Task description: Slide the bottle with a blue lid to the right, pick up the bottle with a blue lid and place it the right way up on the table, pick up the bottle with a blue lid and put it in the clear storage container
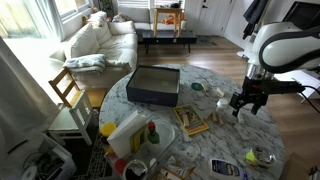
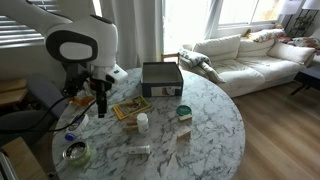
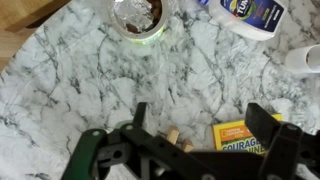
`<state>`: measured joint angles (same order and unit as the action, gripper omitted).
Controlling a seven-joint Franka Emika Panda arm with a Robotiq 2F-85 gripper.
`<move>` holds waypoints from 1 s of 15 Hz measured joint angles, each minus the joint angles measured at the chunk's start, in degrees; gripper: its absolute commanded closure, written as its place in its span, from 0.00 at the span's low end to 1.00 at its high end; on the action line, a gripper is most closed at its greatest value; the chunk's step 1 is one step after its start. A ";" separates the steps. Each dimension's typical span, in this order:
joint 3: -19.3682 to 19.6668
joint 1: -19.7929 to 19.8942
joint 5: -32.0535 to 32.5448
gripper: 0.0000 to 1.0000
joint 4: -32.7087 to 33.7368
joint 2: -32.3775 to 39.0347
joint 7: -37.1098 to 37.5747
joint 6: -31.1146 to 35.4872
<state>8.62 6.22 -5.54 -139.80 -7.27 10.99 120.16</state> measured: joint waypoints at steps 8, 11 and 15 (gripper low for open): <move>-0.19 -0.40 -12.22 0.00 -1.81 1.54 -0.53 5.05; -0.90 -0.92 -23.76 0.00 -4.65 2.55 -0.70 9.02; -2.05 -1.38 -38.46 0.00 -9.40 2.08 -0.71 10.94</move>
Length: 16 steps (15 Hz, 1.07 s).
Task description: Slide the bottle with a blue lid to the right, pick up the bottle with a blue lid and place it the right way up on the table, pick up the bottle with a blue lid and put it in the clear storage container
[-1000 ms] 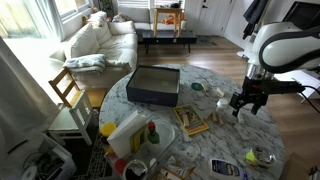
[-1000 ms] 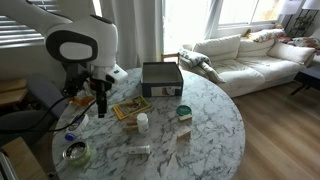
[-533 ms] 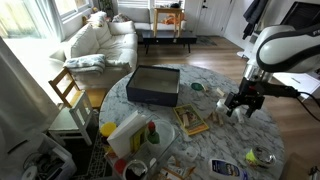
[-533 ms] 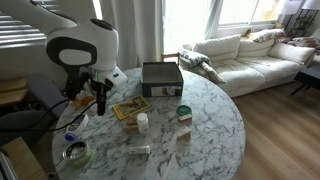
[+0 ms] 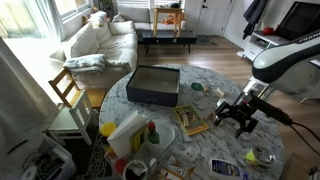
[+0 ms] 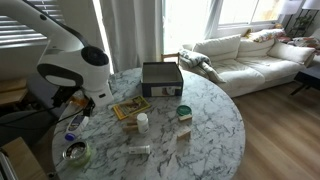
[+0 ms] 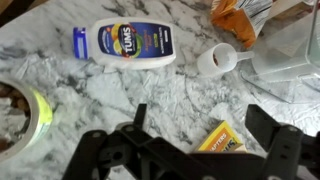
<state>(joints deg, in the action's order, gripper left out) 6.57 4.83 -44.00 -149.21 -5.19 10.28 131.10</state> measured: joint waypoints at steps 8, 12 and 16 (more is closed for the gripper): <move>-3.42 -1.20 -8.41 0.00 -9.18 -2.37 1.68 -0.02; -4.05 -1.15 -3.68 0.00 -8.29 -2.36 8.78 0.05; -4.21 -1.25 -3.48 0.00 -8.14 -2.21 8.44 -1.15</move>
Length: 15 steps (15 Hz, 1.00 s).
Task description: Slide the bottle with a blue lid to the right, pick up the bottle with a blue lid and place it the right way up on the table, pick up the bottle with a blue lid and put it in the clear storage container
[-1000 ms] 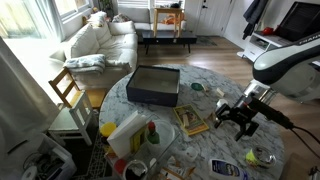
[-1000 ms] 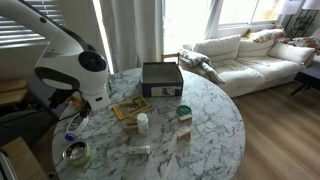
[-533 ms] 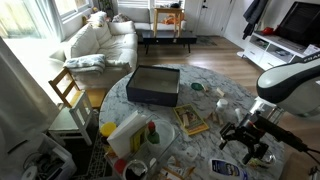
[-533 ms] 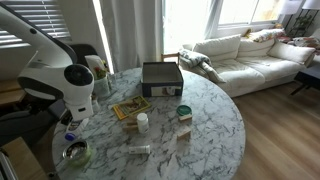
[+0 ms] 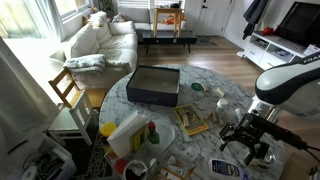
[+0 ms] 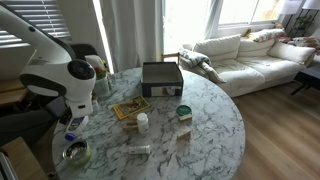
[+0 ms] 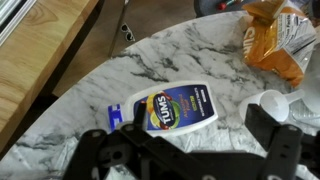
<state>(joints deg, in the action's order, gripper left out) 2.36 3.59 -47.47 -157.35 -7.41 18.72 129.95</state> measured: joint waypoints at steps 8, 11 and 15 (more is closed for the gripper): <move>-0.80 -1.99 0.92 0.00 -0.15 2.54 -19.26 -9.97; -1.17 -2.60 3.59 0.00 -0.16 3.75 -24.87 -14.28; -2.58 -3.28 11.29 0.00 0.20 6.39 -23.56 -11.77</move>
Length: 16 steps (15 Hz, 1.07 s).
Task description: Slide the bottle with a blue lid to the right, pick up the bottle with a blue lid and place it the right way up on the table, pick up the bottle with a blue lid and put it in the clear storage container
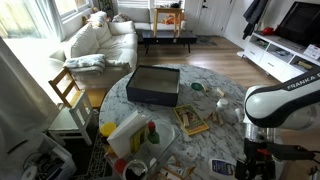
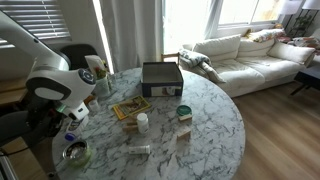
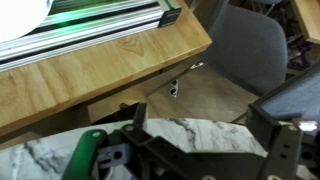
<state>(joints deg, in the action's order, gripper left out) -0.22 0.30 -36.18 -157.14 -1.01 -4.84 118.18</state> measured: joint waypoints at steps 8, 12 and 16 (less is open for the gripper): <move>-1.23 -1.11 5.01 0.00 0.52 2.24 6.64 5.85; -1.22 -1.10 6.25 0.00 1.08 3.79 6.23 -0.17; -1.23 -1.12 6.44 0.00 2.24 6.55 8.87 1.83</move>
<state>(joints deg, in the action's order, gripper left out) -1.45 -0.82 -29.74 -154.90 5.54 4.03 120.02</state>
